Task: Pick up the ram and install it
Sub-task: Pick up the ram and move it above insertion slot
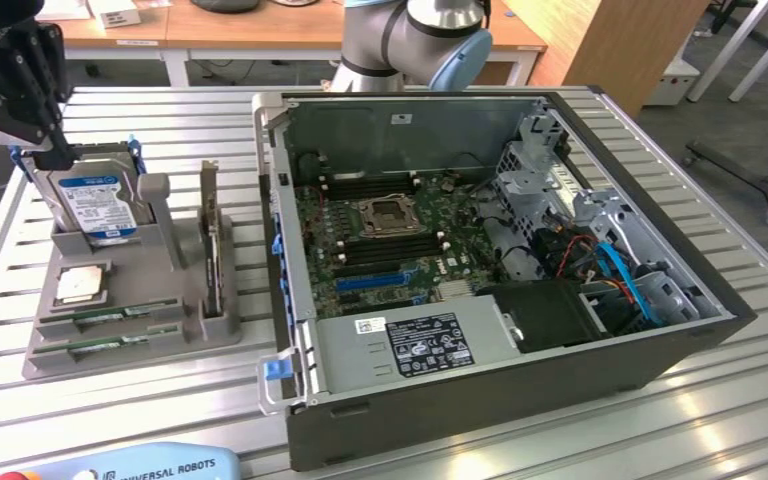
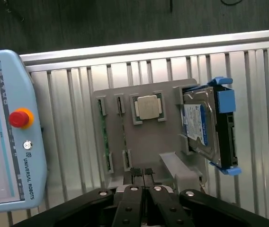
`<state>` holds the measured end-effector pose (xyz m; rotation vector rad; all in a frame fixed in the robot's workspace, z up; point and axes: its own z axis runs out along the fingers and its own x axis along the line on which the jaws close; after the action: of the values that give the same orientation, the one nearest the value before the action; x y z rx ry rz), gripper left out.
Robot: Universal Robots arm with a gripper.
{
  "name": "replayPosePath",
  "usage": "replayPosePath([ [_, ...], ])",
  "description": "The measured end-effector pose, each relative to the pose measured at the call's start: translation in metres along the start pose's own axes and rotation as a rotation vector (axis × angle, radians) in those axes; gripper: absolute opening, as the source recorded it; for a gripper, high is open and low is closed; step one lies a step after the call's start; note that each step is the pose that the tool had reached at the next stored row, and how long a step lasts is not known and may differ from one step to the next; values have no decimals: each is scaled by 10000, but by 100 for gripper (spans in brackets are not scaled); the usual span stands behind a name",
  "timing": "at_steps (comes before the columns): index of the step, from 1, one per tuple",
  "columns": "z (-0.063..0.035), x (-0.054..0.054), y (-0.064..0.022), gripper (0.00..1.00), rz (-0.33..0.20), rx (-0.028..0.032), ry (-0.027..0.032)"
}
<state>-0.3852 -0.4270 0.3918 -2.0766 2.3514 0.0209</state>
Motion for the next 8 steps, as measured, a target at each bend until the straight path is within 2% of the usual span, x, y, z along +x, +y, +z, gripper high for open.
replayPosePath([
  [8,0,0,0,10,-969,-11,7],
])
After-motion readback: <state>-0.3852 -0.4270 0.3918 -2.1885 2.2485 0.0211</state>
